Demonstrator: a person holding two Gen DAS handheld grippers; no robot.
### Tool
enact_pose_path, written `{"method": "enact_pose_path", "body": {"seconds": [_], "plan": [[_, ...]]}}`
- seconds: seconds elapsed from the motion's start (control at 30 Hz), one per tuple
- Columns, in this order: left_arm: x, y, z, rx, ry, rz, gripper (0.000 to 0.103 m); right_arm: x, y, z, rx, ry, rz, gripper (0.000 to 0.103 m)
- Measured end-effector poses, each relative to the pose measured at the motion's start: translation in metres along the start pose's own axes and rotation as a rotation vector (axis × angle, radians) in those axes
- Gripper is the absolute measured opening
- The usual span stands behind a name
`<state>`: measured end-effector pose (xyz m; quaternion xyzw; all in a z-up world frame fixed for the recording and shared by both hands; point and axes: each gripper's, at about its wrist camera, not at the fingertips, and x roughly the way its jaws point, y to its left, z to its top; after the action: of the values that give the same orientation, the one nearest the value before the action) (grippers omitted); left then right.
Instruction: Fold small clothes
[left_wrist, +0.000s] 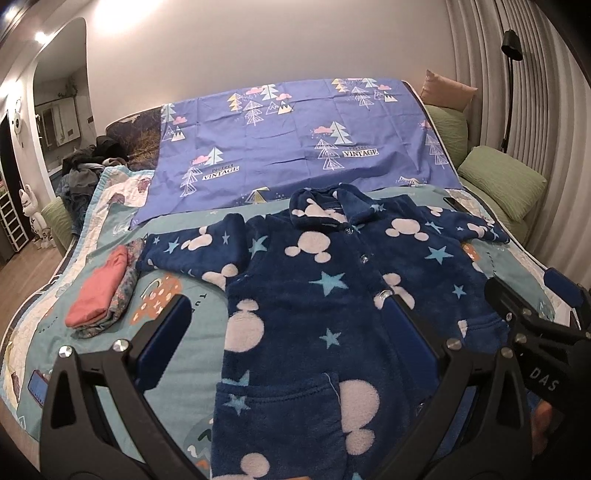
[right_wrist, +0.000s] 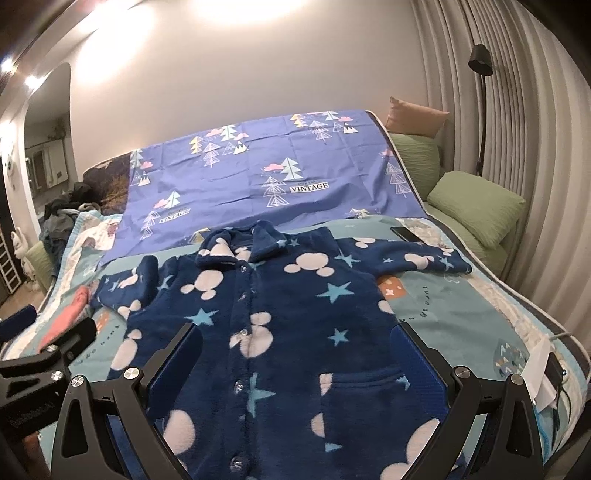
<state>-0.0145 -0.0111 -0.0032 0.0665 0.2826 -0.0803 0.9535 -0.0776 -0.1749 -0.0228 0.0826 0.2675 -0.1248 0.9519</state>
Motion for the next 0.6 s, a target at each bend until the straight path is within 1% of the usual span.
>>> {"method": "enact_pose_path", "body": {"seconds": [0.23,0.6], "plan": [[-0.0033,-0.0019,0.0011,0.009,-0.014,0.009,0.103,0.0017,-0.0038,-0.0025,0.007,0.007,-0.004,0.103],[-0.0032,-0.0028,-0.0017,0.009,-0.008,-0.008,0.103,0.0002,-0.0013,-0.0018,0.004,0.007,-0.017,0.103]]}}
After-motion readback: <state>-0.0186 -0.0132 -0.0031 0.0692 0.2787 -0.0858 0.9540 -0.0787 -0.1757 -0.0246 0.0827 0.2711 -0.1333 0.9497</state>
